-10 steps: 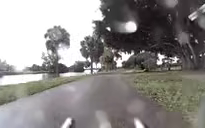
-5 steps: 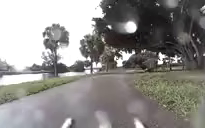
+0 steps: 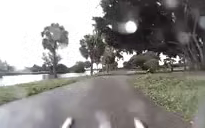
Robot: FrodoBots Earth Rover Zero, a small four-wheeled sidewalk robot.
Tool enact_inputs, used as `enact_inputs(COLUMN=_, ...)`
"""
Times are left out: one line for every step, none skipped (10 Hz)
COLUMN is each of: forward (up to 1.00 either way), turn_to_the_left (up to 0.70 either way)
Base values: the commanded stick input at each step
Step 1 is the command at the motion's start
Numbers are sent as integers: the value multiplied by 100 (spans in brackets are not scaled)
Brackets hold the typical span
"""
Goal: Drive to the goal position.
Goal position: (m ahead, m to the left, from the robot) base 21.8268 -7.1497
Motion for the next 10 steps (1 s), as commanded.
enact_inputs(forward=100, turn_to_the_left=0)
enact_inputs(forward=100, turn_to_the_left=0)
enact_inputs(forward=100, turn_to_the_left=0)
enact_inputs(forward=100, turn_to_the_left=0)
enact_inputs(forward=100, turn_to_the_left=0)
enact_inputs(forward=100, turn_to_the_left=0)
enact_inputs(forward=100, turn_to_the_left=0)
enact_inputs(forward=100, turn_to_the_left=0)
enact_inputs(forward=100, turn_to_the_left=0)
enact_inputs(forward=100, turn_to_the_left=0)
